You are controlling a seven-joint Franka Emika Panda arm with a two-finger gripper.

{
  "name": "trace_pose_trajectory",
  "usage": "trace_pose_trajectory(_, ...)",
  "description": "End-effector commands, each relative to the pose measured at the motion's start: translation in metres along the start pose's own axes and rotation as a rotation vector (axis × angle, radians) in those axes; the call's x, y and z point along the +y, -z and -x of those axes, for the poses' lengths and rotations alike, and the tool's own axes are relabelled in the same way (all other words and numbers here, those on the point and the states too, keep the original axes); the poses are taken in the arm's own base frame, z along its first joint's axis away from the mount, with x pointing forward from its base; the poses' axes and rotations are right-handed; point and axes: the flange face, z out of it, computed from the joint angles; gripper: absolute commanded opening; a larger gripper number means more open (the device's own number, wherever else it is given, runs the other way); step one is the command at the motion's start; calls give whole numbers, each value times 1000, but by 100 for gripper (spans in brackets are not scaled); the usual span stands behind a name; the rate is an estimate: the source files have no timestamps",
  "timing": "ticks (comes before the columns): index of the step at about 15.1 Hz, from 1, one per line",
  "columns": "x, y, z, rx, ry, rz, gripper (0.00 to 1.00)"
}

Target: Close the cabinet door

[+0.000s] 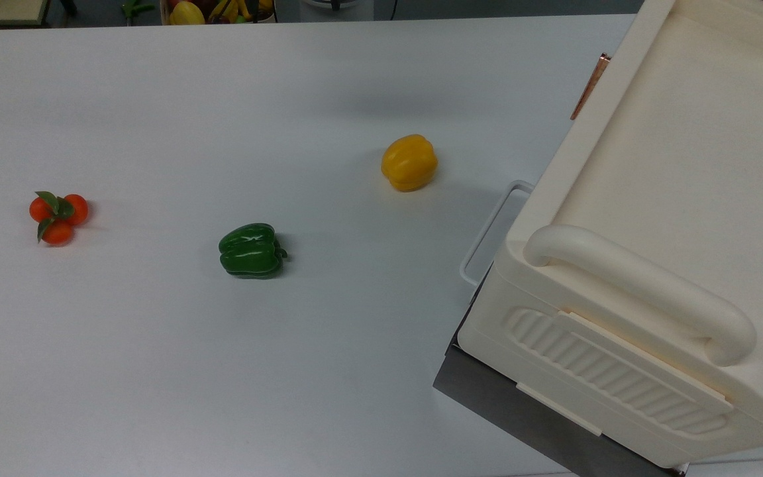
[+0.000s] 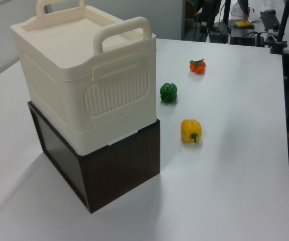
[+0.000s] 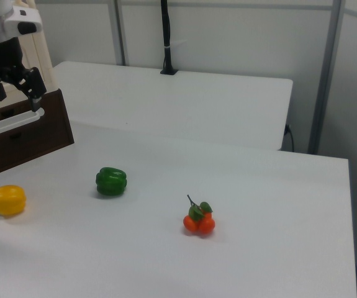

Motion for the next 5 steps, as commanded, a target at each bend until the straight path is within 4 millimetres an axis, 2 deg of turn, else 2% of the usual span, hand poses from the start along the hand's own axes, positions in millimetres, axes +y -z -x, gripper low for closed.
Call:
trace_pose_trajectory(1, -9, -5, -1, 8, 72, 16, 100)
trace_pose_trajectory(5, -11, -8, 0, 3, 75, 17, 100)
